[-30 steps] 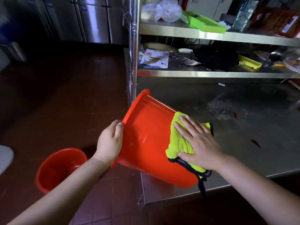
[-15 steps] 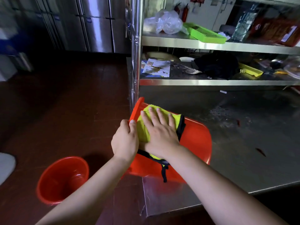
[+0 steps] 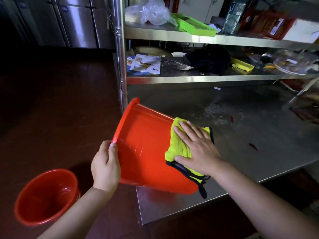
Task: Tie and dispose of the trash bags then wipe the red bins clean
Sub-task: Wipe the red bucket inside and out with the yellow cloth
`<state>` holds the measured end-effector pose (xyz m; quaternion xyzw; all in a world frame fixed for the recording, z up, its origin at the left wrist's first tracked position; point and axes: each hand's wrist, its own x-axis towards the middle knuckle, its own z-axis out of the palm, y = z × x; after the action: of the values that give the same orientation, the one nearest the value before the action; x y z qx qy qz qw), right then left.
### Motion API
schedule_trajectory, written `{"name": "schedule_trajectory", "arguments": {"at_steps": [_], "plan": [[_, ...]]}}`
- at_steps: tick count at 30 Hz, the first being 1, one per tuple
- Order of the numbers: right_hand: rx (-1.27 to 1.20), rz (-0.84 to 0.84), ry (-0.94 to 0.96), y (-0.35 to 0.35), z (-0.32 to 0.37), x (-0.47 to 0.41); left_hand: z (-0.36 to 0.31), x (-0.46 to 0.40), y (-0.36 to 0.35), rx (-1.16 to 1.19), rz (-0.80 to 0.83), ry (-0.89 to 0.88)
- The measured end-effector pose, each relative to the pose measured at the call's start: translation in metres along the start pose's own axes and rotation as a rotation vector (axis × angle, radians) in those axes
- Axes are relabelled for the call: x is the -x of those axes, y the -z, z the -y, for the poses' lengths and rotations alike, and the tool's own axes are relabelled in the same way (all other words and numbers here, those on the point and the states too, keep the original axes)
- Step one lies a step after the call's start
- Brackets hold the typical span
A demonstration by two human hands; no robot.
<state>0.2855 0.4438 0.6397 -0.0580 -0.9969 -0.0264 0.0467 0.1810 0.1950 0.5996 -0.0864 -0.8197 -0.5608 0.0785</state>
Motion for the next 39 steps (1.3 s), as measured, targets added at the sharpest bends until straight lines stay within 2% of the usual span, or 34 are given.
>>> {"name": "schedule_trajectory", "arguments": {"at_steps": [5, 12, 17, 23, 27, 29, 31, 35, 39], "plan": [[-0.011, -0.018, -0.055, 0.006, 0.044, -0.035, -0.001, -0.004, -0.002, -0.013, -0.006, -0.06], [-0.002, -0.091, 0.03, 0.015, 0.118, -0.102, 0.007, -0.013, 0.0, 0.009, -0.013, -0.099], [0.046, -0.125, 0.089, 0.004, 0.094, -0.075, 0.019, -0.007, 0.009, 0.005, 0.003, -0.093], [0.061, -0.048, 0.02, -0.002, 0.032, -0.008, 0.022, -0.004, 0.015, -0.018, 0.055, -0.114], [0.064, 0.0, -0.016, -0.006, 0.002, 0.028, 0.004, -0.013, 0.016, -0.069, 0.072, -0.062], [0.063, 0.015, -0.033, -0.007, 0.005, 0.029, -0.009, -0.025, 0.012, -0.081, 0.126, -0.033], [0.064, 0.036, -0.067, -0.006, 0.016, 0.018, -0.018, -0.038, 0.005, -0.037, 0.155, 0.071], [-0.033, -0.013, -0.196, 0.003, 0.049, -0.028, -0.023, -0.043, -0.008, -0.016, 0.062, 0.119], [-0.038, -0.116, -0.163, 0.009, 0.097, -0.079, -0.016, -0.035, -0.019, -0.004, 0.009, 0.081]]}}
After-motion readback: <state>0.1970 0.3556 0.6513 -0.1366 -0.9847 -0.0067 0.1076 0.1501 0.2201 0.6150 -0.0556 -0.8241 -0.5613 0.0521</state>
